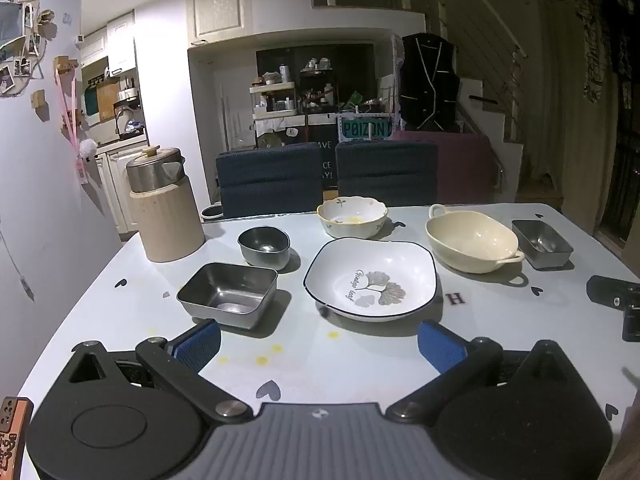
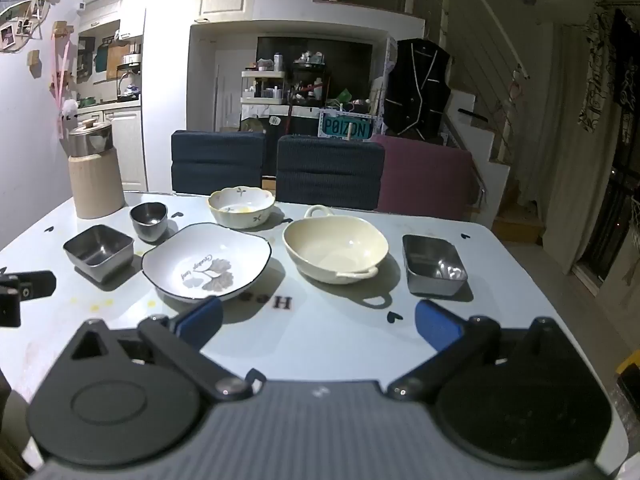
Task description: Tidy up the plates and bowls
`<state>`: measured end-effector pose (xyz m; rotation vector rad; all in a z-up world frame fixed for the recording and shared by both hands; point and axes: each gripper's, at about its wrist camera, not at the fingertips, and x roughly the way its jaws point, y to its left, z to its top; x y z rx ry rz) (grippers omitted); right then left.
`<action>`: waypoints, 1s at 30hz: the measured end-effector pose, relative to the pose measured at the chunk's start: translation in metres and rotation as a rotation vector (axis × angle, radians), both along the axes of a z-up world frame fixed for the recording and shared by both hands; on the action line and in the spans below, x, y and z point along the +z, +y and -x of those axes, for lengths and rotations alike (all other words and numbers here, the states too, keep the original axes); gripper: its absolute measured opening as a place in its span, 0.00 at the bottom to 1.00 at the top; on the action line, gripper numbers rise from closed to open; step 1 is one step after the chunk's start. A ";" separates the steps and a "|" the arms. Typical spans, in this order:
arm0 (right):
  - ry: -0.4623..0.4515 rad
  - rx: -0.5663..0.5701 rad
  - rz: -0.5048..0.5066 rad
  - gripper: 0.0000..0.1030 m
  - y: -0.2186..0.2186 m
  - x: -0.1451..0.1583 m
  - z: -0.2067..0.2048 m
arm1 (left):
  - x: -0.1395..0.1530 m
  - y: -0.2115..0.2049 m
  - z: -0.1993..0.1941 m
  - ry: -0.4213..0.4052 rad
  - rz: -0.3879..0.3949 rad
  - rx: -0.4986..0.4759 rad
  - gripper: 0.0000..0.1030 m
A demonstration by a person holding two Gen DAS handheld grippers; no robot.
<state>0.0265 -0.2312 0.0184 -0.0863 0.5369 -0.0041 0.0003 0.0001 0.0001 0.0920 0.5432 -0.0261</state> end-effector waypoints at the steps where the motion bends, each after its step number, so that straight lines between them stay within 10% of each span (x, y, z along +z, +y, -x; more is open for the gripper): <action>1: -0.001 0.000 0.001 1.00 0.000 0.000 0.000 | 0.000 0.000 0.000 0.000 0.000 0.000 1.00; 30: 0.003 0.000 0.003 1.00 0.000 -0.004 0.001 | 0.000 0.000 0.000 0.005 0.007 -0.002 1.00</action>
